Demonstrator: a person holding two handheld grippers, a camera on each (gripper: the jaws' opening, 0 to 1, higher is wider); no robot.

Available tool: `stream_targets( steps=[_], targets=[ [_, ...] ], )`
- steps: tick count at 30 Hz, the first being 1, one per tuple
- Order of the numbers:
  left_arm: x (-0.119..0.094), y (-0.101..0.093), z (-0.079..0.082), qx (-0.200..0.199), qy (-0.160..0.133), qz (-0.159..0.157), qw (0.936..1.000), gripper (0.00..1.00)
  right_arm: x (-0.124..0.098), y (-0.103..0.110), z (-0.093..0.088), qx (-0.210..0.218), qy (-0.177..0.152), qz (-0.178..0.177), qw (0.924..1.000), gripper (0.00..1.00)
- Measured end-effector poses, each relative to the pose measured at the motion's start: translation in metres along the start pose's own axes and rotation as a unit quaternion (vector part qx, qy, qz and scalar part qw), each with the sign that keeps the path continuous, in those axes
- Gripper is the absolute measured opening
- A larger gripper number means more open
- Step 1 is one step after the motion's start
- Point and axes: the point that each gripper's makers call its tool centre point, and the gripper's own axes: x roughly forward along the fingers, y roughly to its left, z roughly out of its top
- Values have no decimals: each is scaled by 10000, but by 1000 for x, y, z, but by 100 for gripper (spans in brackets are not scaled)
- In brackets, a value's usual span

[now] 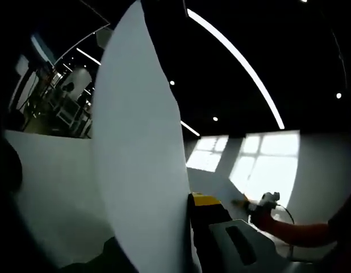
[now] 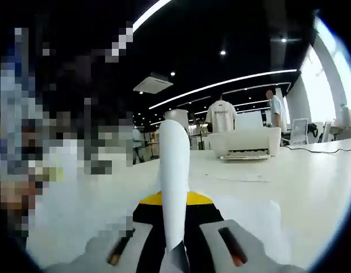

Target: Organize the stack of printing papers by aligning and flattening the scattered papers on the table

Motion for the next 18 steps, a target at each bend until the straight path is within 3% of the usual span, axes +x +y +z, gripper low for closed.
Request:
stream_targets(
  steps=[6,14,18],
  targets=[
    [0,7,3,79,-53,92,9999,6,1,18,26,243,-339,204,9989,3],
    [0,8,3,114,-74,146,9998,6,4,42,39,372,-463,448,9972,2],
    [-1,4,2,118,-72,145,9998,6,6,66,52,608,-613,708,9937,2]
  ],
)
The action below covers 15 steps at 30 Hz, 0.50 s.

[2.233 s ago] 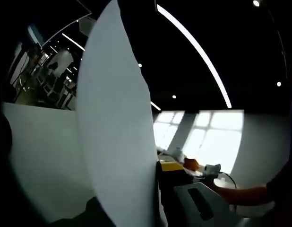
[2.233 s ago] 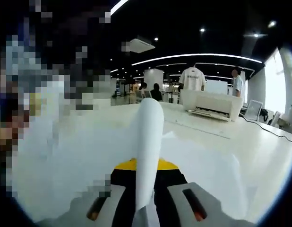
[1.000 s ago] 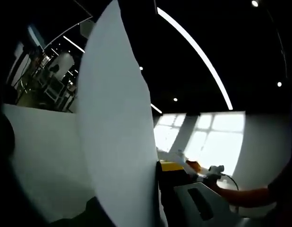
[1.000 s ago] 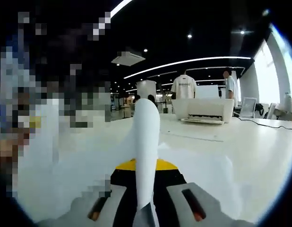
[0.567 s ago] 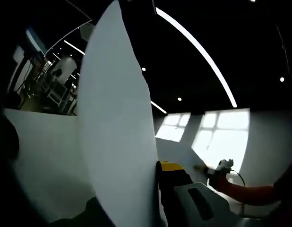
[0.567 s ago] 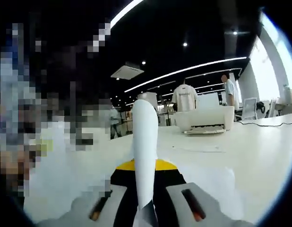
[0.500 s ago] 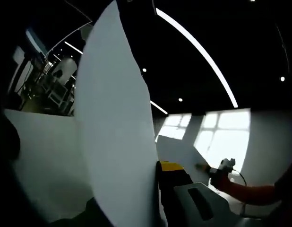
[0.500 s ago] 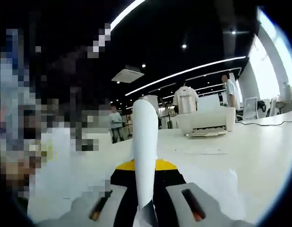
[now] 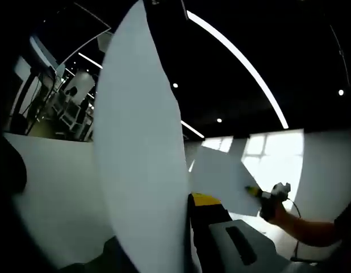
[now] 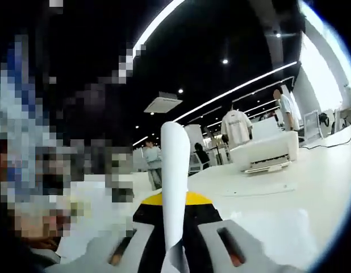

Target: Organize the stack of printing papers by aligning and flattening the scattered papers on the table

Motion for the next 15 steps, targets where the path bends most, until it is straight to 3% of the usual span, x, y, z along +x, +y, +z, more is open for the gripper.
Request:
stream_targets(
  steps=[12,15],
  targets=[
    [-1,2,1,-17,-21,-6,10000,6,12,66,20,526,-240,734,9956,1],
    [-1,1,1,-24,-23,-12,10000,6,15,71,25,642,-256,853,9939,1]
  ],
)
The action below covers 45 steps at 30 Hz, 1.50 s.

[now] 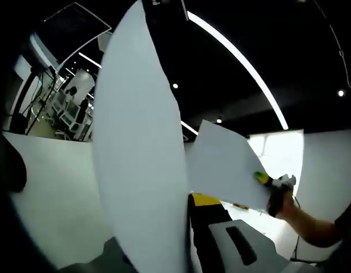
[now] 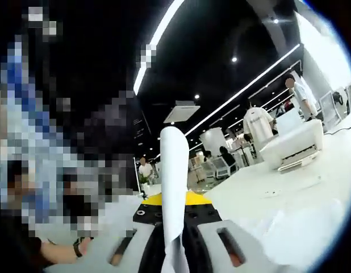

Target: Organize the stack of printing papers by aligning and flattening the scattered papers on the table

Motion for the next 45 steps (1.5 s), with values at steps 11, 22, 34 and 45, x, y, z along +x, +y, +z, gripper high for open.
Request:
stream_targets(
  steps=[11,22,34,45],
  targets=[
    [0,-4,-2,-19,10,-14,10000,6,6,46,13,467,-175,628,9968,1],
    [0,-8,-4,-25,19,-12,10000,6,8,83,16,714,-223,1059,9916,0],
    [-1,-9,-3,-31,9,-17,10000,6,12,102,11,762,-197,1295,9885,0],
    [0,-8,-3,-36,6,-17,10000,6,12,111,12,1117,-259,1452,9827,0]
  ],
)
